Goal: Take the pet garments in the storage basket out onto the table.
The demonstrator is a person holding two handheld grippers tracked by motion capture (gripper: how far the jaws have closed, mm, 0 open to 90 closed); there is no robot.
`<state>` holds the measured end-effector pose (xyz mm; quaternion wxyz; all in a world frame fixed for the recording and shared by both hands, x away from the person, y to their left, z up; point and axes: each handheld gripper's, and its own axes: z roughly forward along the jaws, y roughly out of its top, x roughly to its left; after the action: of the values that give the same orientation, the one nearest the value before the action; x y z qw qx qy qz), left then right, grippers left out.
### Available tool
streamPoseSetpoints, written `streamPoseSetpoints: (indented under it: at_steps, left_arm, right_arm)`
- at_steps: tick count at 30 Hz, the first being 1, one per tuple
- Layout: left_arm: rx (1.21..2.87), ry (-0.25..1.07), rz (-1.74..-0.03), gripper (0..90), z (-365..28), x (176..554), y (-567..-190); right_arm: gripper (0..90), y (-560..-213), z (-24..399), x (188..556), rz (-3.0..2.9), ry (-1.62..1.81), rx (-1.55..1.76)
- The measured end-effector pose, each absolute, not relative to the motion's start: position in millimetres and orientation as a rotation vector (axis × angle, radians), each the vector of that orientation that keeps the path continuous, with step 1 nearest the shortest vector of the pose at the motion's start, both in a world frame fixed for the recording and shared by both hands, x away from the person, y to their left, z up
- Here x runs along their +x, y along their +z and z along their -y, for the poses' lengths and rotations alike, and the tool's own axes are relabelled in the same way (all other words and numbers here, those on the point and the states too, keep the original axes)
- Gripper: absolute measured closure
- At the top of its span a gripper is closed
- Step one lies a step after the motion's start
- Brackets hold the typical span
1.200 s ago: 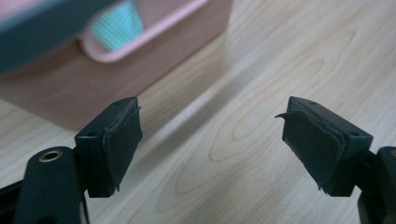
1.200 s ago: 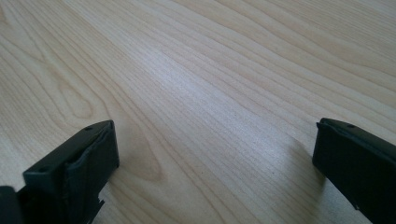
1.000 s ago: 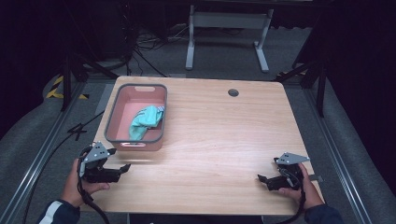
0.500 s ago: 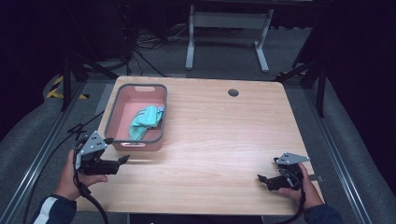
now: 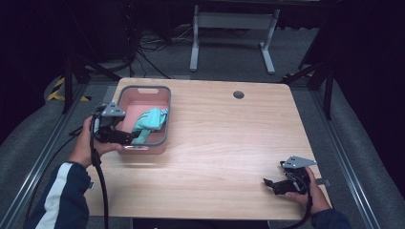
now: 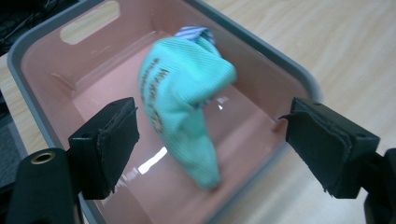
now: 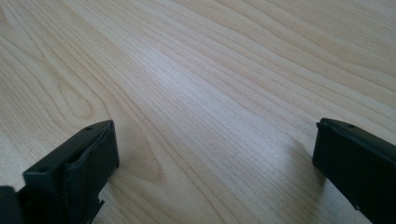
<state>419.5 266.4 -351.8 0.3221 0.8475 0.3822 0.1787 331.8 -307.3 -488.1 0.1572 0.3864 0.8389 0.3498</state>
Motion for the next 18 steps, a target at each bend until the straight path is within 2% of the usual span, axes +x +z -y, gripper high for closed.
streamPoseSetpoints:
  at_steps: [7, 11, 15, 18]
  left_arm:
    - [2.314, 0.414, -1.119, 18.6, -247.0, 474.3, -369.9]
    - [2.406, 0.404, -1.164, 23.3, -236.0, 491.0, -385.0]
    - [2.486, 0.352, -1.224, 22.1, -229.2, 504.5, -403.0]
    - [2.487, 0.324, -1.258, 20.3, -228.1, 508.3, -410.0]
  right_arm:
    - [0.6, -488.1, 307.3, 331.8, -2.4, 1.001, 1.105]
    - [0.6, -488.1, 307.3, 331.8, -2.4, 1.0, 1.105]
    - [0.6, -488.1, 307.4, 331.8, -2.401, 1.0, 1.104]
    - [0.6, -488.1, 307.3, 331.8, -2.4, 1.0, 1.105]
